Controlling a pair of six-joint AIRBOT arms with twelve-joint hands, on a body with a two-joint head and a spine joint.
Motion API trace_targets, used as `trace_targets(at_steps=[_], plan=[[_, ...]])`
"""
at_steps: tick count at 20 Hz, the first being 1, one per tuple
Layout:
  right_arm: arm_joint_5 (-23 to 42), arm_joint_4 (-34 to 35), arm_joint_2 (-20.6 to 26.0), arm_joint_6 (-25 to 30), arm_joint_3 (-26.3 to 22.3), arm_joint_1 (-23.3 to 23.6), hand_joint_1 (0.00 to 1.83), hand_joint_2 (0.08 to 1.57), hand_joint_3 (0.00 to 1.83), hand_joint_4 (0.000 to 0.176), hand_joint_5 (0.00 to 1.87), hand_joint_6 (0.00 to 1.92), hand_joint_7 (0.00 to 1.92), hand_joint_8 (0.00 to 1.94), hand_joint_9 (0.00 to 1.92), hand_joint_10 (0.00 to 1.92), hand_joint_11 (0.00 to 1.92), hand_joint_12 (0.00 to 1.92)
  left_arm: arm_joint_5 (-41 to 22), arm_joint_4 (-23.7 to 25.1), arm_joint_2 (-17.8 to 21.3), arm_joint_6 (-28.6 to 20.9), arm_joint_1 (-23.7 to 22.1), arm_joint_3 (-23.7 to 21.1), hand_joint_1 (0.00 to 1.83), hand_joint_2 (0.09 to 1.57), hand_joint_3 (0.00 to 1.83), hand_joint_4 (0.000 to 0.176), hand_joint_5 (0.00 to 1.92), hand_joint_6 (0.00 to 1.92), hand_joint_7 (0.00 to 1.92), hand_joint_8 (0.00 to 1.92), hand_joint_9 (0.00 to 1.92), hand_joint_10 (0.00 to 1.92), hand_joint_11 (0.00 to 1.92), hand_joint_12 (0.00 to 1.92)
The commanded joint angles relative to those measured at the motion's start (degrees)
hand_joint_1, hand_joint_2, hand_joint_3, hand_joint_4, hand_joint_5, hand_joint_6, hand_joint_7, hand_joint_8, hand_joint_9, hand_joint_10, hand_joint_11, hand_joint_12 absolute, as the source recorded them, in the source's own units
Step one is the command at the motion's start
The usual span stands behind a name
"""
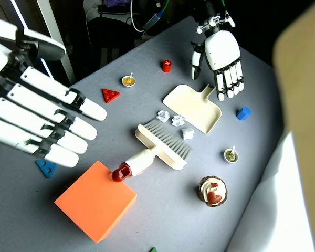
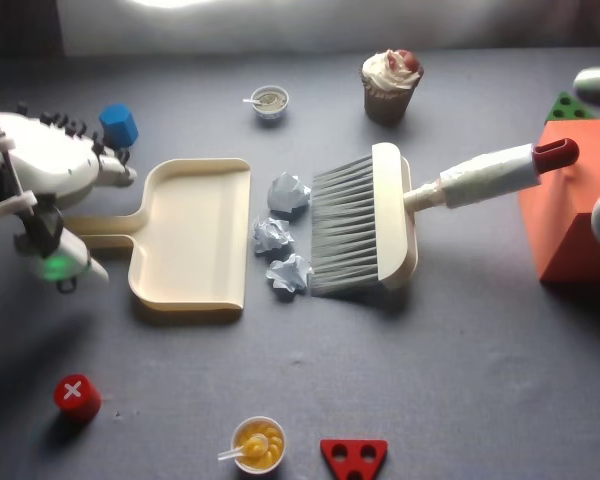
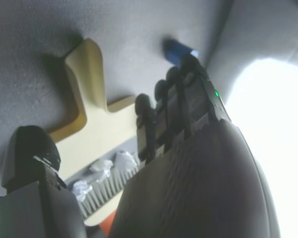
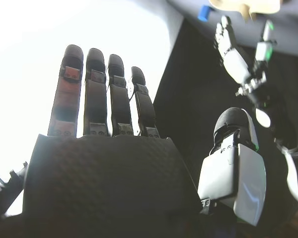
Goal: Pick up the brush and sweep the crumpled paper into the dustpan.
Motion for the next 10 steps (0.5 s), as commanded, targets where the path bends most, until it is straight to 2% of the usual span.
trace_targets(at_steps=[1, 2, 3, 6, 8, 10], plan=[[-3.3, -6.1, 0.3, 4.9, 0.2, 0.4, 0.0, 0.96, 0.0, 0.0, 0.14, 0.0, 0.2, 0.0, 0.2, 0.0, 0.18, 0.0, 3.1, 1.8, 0.1, -0.3, -0.1, 0.4, 0.7, 1.02, 0.01, 0.033, 0.23, 0.0, 0.16, 0.0, 0.13, 0.0, 0.1, 0.0], [-3.3, -10.1, 0.3, 7.6, 0.2, 0.4, 0.0, 0.96, 0.0, 0.0, 0.17, 0.01, 0.23, 0.01, 0.24, 0.01, 0.23, 0.02, 3.2, 2.4, -0.2, -1.0, 0.1, 0.8, 0.69, 1.02, 0.01, 0.022, 0.25, 0.01, 0.15, 0.0, 0.13, 0.0, 0.11, 0.01], [-3.1, -11.3, 0.3, 8.3, 0.2, 0.4, 0.0, 0.96, 0.0, 0.0, 0.18, 0.01, 0.24, 0.01, 0.25, 0.01, 0.24, 0.02, 3.2, 2.6, -0.5, -1.3, 0.1, 1.0, 0.69, 1.03, 0.01, 0.018, 0.26, 0.01, 0.15, 0.0, 0.12, 0.0, 0.11, 0.0], [-1.8, -11.7, 0.3, 8.5, 0.2, 0.4, 0.0, 0.97, 0.0, 0.0, 0.17, 0.0, 0.21, 0.0, 0.21, 0.0, 0.21, 0.0, 3.4, 2.9, -1.2, -1.9, 0.4, 1.8, 0.71, 1.05, 0.0, 0.019, 0.34, 0.01, 0.18, 0.0, 0.14, 0.0, 0.14, 0.02], [-1.5, -12.7, 0.3, 8.5, 0.1, 0.5, 0.0, 0.98, 0.0, 0.0, 0.21, 0.01, 0.25, 0.01, 0.25, 0.01, 0.24, 0.01, 3.6, 3.1, -1.5, -2.1, 0.5, 2.4, 0.73, 1.06, 0.0, 0.01, 0.37, 0.01, 0.2, 0.0, 0.15, 0.0, 0.13, 0.01], [-1.6, -13.8, 0.3, 8.5, 0.1, 0.5, 0.0, 0.97, 0.0, 0.0, 0.19, 0.01, 0.23, 0.01, 0.23, 0.01, 0.23, 0.01, 3.6, 3.6, -1.8, -2.4, 0.6, 2.8, 0.72, 1.08, 0.01, 0.019, 0.4, 0.02, 0.2, 0.01, 0.15, 0.0, 0.14, 0.01]])
